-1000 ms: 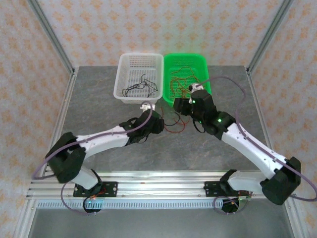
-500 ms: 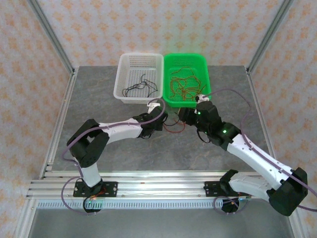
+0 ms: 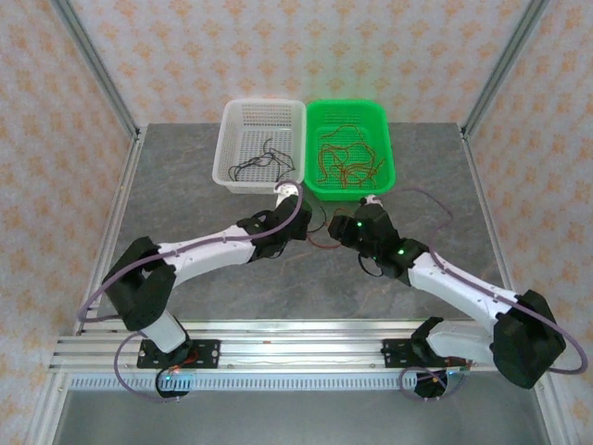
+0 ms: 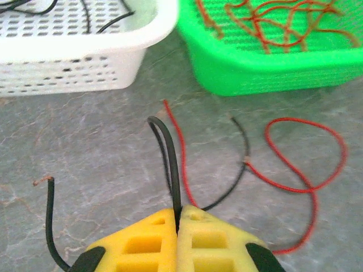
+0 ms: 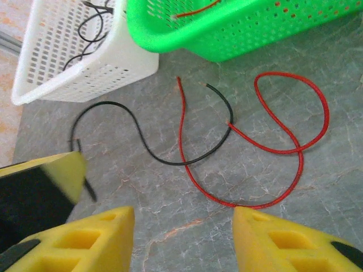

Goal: Untangle the cables

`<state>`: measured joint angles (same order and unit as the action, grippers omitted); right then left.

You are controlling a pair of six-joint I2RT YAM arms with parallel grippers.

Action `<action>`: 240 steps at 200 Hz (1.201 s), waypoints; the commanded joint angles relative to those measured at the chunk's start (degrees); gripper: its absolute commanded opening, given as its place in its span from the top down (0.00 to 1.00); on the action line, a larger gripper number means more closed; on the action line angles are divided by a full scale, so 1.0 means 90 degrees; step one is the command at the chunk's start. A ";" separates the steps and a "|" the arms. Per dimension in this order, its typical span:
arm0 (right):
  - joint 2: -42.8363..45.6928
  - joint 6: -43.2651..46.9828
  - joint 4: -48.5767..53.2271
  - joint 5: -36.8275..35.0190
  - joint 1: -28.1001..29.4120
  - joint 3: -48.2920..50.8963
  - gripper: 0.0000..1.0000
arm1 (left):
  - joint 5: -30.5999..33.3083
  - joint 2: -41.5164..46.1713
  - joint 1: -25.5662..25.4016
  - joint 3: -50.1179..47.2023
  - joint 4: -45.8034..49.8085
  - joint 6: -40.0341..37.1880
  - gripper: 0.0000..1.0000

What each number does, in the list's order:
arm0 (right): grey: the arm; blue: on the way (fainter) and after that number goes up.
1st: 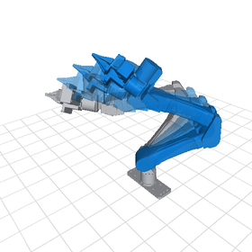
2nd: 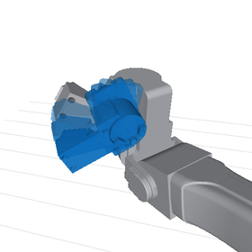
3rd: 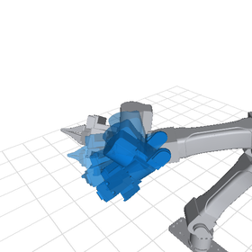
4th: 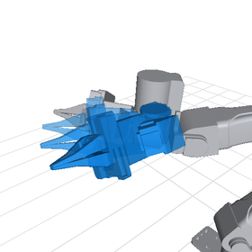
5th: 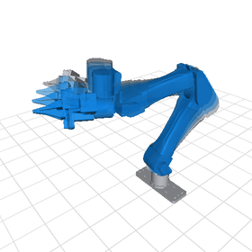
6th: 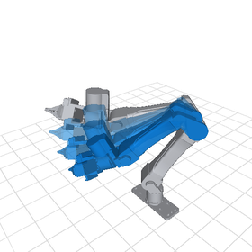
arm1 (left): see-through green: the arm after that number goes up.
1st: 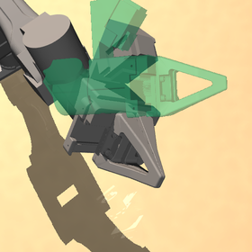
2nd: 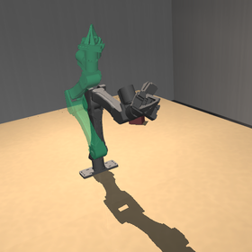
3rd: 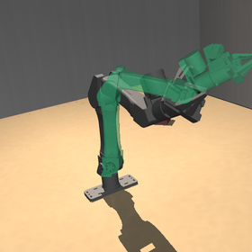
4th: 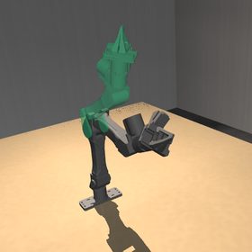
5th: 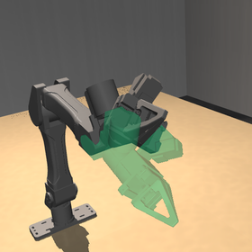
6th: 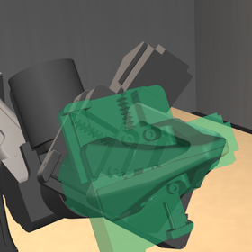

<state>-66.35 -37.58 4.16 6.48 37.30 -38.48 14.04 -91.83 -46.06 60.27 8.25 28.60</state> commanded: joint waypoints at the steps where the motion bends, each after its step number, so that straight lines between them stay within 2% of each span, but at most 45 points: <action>1: -0.0097 -0.0322 -0.0462 -0.0087 -0.0013 0.0056 0.52 | 0.0227 0.0243 -0.0215 0.0165 0.0343 -0.0004 1.00; 100: 0.0009 -0.0522 -0.0560 -0.0407 -0.0013 0.0388 0.52 | 0.0791 0.1249 -0.0436 0.1302 0.1355 -0.0176 1.00; 162: -0.0109 -0.0548 -0.0742 -0.0562 -0.0023 0.0518 0.52 | 0.1054 0.1346 -0.0436 0.2301 0.2029 -0.0583 1.00; 189: -0.0532 -0.0372 -0.0866 -0.0661 -0.0048 0.0281 0.52 | 0.1014 0.1414 -0.0438 0.2385 0.2092 -0.0591 1.00; 215: -0.0932 -0.0225 -0.1140 -0.0344 -0.0072 0.0026 0.52 | 0.0971 0.1518 -0.0442 0.2348 0.2097 -0.0541 1.00; 229: -0.1170 0.0077 -0.1433 0.0161 -0.0072 -0.0092 0.52 | 0.0975 0.1575 -0.0448 0.2300 0.2091 -0.0513 1.00; 240: -0.1290 0.0692 -0.1701 0.0633 -0.0046 -0.0167 0.51 | 0.0990 0.1596 -0.0448 0.2283 0.2088 -0.0512 1.00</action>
<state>-75.96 -39.57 -4.45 5.39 36.80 -36.95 21.54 -80.05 -49.54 80.20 25.58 24.49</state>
